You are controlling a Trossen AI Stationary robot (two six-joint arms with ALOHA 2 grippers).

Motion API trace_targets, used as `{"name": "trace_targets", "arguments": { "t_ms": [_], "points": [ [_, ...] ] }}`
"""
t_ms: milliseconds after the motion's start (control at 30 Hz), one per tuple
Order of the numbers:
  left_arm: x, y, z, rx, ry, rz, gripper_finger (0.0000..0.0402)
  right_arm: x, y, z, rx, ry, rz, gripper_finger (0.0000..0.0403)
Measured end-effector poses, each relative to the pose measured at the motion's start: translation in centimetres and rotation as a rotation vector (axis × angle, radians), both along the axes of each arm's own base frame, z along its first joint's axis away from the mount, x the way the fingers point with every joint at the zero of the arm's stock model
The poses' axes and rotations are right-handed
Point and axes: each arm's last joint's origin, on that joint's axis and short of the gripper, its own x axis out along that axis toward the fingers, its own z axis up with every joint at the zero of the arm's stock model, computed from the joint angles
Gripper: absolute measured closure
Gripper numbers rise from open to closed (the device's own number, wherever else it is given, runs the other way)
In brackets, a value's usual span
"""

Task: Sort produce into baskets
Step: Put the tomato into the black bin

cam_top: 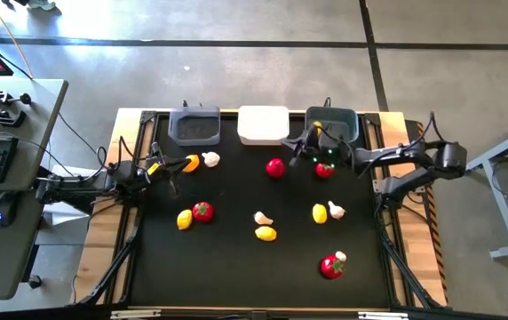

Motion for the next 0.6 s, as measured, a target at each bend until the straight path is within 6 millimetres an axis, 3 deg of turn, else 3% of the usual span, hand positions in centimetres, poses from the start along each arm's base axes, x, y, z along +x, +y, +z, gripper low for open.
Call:
{"name": "trace_targets", "arguments": {
  "t_ms": [267,600],
  "points": [
    [0.0,0.0,0.0,-0.008,-0.003,0.000,0.0401,-0.7,1.6,1.1,0.027,-0.001,0.043,0.0402],
    [0.0,0.0,0.0,-0.008,-0.003,-0.001,0.0401,-2.9,3.6,2.5,0.124,0.084,0.079,0.0402]
  ]
}}
